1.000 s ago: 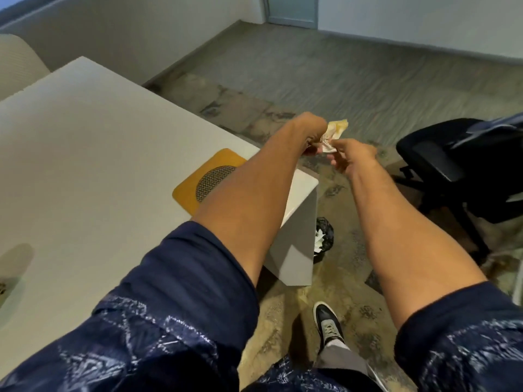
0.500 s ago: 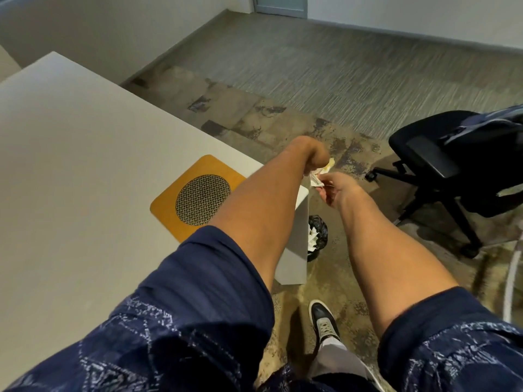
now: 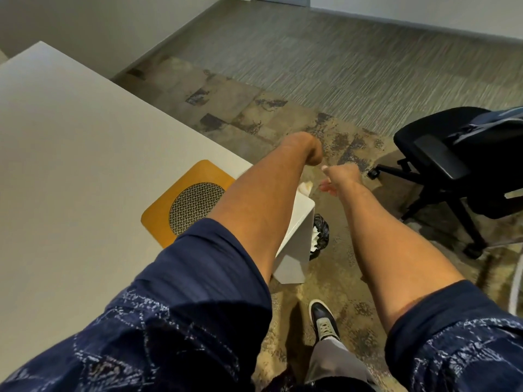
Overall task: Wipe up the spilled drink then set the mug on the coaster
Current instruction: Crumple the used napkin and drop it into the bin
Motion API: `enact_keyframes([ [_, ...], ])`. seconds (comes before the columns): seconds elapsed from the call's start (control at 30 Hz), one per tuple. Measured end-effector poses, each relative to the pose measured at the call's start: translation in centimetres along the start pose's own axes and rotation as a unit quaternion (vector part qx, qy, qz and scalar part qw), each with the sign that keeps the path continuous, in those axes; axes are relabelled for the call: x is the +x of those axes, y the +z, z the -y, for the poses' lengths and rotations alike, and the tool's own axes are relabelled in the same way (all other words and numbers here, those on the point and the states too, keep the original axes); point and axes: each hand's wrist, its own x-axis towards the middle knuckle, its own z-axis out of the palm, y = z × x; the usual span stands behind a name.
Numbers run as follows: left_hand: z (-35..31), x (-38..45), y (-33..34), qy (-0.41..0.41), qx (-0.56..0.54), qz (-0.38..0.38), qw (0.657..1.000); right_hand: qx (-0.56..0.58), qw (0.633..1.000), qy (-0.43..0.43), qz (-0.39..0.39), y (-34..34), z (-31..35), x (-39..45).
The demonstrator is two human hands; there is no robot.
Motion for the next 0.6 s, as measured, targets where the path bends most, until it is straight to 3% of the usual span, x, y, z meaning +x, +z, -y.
enact_keyframes([
  [0.27,-0.6,-2.3,-2.0,0.009,-0.016,-0.03,0.999,0.009,0.999,-0.025,-0.023,0.0,0.9,-2.3],
  [0.37,-0.7,-3.7,-3.6,0.05,-0.001,-0.045,0.998,0.046,0.994,-0.088,-0.037,-0.3,2.7,-4.7],
  [0.6,1.0,-9.0,-8.0,0.061,-0.096,-0.219,0.969,0.034,0.966,-0.249,-0.068,0.2,9.3,-12.8],
])
